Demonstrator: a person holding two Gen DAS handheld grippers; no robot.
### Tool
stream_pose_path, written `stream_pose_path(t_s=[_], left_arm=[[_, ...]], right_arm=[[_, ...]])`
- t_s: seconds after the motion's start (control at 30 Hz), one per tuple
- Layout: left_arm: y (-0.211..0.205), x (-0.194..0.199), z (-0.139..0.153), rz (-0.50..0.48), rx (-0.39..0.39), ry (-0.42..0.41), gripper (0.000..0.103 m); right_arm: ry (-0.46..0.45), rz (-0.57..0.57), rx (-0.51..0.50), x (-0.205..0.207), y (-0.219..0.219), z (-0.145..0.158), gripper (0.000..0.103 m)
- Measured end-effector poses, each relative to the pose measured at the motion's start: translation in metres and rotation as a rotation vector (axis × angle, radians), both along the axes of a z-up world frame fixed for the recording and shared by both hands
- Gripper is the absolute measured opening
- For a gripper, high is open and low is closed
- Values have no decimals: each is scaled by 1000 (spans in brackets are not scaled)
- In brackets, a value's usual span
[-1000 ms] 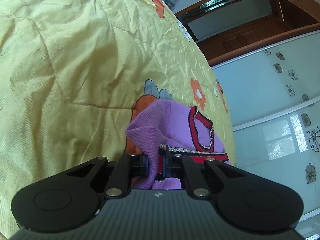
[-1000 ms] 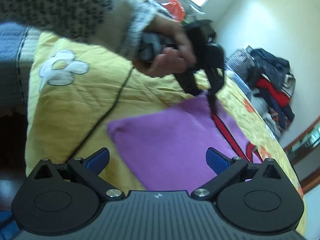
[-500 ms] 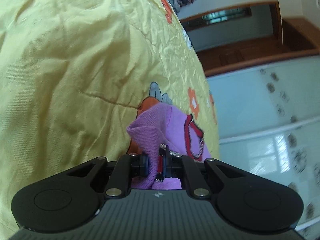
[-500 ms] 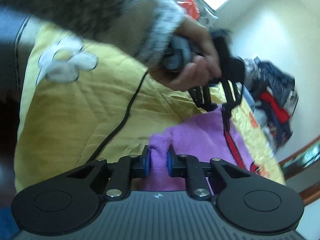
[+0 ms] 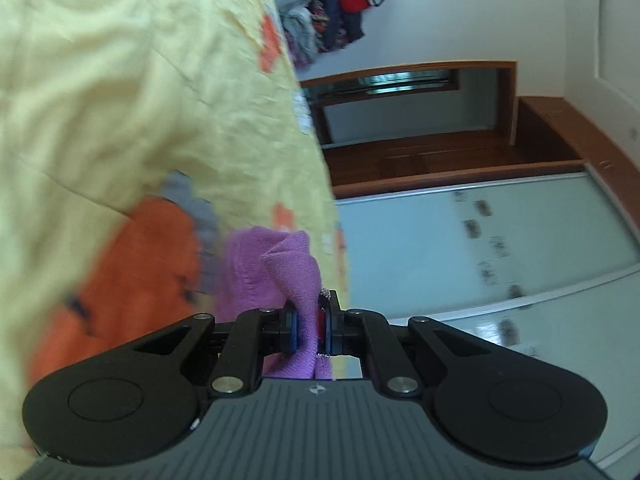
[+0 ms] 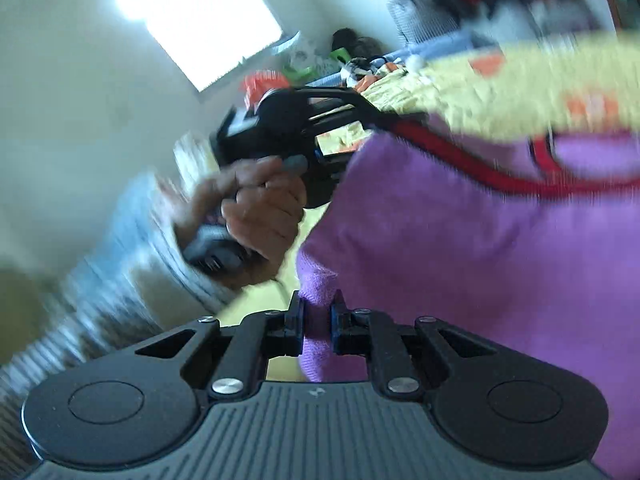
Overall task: Fold small clothes
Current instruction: 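Grasp the sweater's red-trimmed edge with the right gripper beside the left gripper, then lift the held edge with both grippers and fold it over the sweater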
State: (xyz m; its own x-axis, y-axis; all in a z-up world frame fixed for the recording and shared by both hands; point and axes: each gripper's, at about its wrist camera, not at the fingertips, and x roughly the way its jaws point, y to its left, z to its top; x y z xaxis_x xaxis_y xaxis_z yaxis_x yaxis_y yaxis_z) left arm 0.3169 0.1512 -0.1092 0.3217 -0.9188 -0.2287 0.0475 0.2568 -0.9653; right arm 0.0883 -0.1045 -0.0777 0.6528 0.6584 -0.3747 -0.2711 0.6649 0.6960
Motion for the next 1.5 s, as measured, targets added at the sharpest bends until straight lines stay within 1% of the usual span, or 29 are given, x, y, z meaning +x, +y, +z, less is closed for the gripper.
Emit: stream_pose_path(t_s=[0.07, 0.13, 0.27, 0.37, 0.47, 0.53, 0.63, 0.73, 0.77, 0.83, 0.93, 1.0, 1.07, 1.13, 1.2, 1.3, 1.37, 1.5], left_arm=[[-19, -3, 3, -14, -11, -1, 11], [-39, -8, 4, -24, -19, 1, 11], [-84, -13, 0, -59, -40, 35, 11], [-122, -16, -2, -105, -36, 41, 11], [-161, -14, -4, -152, -33, 45, 11], [-188, -13, -6, -185, -17, 49, 11], [-232, -12, -6, -251, 33, 35, 11], [-273, -16, -6, -297, 108, 20, 11], [-286, -18, -5, -312, 144, 7, 11], [-312, -25, 2, -343, 237, -48, 11], [-348, -36, 10, -385, 377, -121, 11], [-363, -41, 9, -393, 432, -140, 11], [-374, -46, 8, -382, 502, -169, 11], [-382, -50, 6, -372, 536, -176, 11], [-391, -54, 7, -357, 589, -207, 11], [-403, -63, 8, -364, 640, -256, 12], [-410, -69, 10, -362, 656, -290, 12], [-419, -74, 10, -348, 685, -316, 12]], right_arm=[[24, -29, 116, -3, -25, -7, 11], [39, -63, 196, -8, -47, -13, 11], [33, -143, 274, -21, -90, -19, 11], [38, -212, 330, -41, -123, -27, 11], [45, -284, 406, -57, -159, -37, 11], [43, -341, 433, -71, -183, -42, 11], [40, -411, 452, -90, -210, -49, 11], [45, -471, 450, -106, -230, -59, 11], [49, -486, 457, -111, -234, -63, 11], [56, -520, 450, -118, -242, -72, 11], [77, -559, 473, -126, -251, -86, 11], [83, -577, 496, -131, -258, -94, 11], [85, -604, 484, -138, -265, -99, 11], [89, -626, 481, -141, -272, -102, 11], [97, -647, 437, -148, -273, -103, 11], [122, -669, 377, -159, -270, -104, 11], [124, -687, 358, -173, -267, -106, 11], [125, -714, 336, -185, -267, -108, 11]])
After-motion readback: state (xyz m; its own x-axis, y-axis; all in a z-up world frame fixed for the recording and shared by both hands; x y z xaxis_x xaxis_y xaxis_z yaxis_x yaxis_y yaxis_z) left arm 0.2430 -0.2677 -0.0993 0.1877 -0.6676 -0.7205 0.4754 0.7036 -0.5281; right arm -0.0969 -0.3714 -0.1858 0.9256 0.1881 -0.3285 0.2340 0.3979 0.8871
